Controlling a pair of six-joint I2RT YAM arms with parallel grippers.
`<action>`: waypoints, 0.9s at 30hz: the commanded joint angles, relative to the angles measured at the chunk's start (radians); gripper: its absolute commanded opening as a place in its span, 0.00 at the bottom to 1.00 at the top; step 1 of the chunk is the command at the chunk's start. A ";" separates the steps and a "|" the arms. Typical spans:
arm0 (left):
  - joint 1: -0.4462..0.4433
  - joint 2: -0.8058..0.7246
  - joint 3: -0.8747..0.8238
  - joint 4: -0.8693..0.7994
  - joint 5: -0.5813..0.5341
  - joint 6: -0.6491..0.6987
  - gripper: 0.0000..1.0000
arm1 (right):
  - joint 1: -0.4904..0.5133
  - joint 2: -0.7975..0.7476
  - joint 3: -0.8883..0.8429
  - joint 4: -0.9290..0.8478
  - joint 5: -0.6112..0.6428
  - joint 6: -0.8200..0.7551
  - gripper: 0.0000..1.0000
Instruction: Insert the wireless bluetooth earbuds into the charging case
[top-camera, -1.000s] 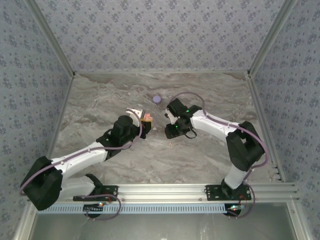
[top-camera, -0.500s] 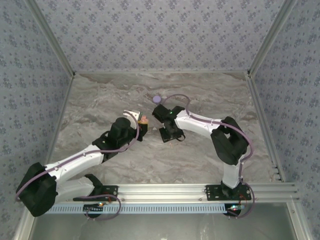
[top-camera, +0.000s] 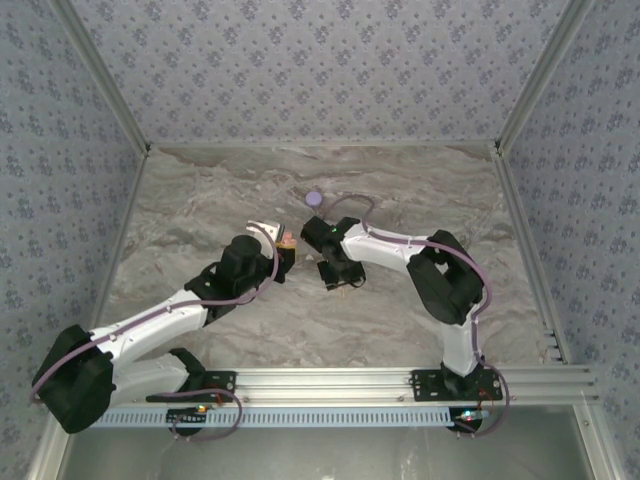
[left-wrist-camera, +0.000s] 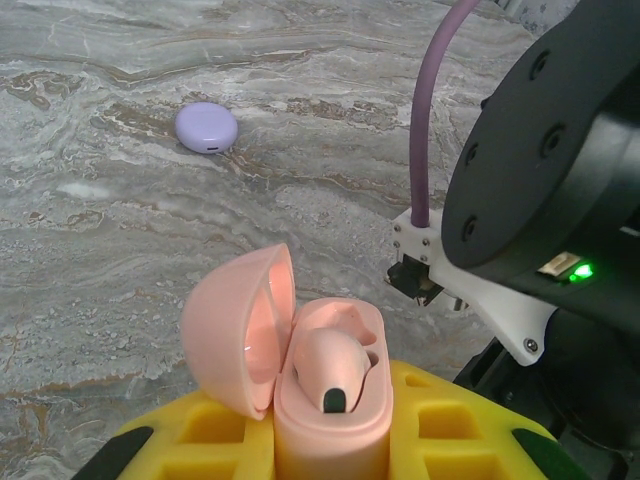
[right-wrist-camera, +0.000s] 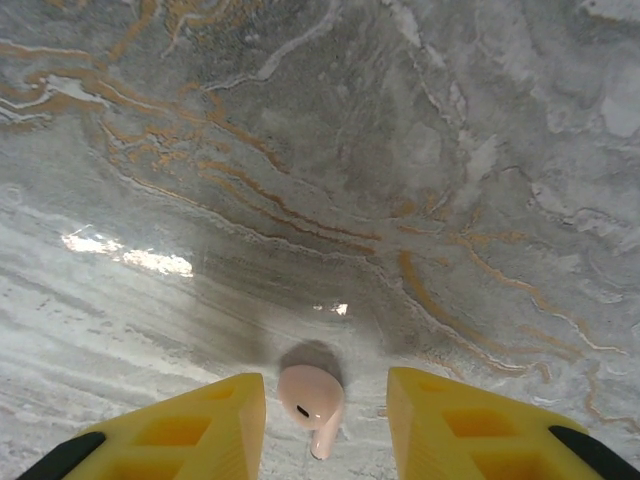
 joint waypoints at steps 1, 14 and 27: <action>0.006 -0.014 -0.003 0.008 -0.008 0.011 0.00 | 0.008 0.016 0.035 -0.034 0.022 0.027 0.39; 0.008 -0.013 -0.008 0.012 -0.007 0.011 0.00 | 0.018 0.047 0.055 -0.059 0.022 0.029 0.36; 0.006 -0.009 -0.009 0.016 -0.006 0.008 0.00 | 0.023 0.077 0.062 -0.068 0.030 0.038 0.33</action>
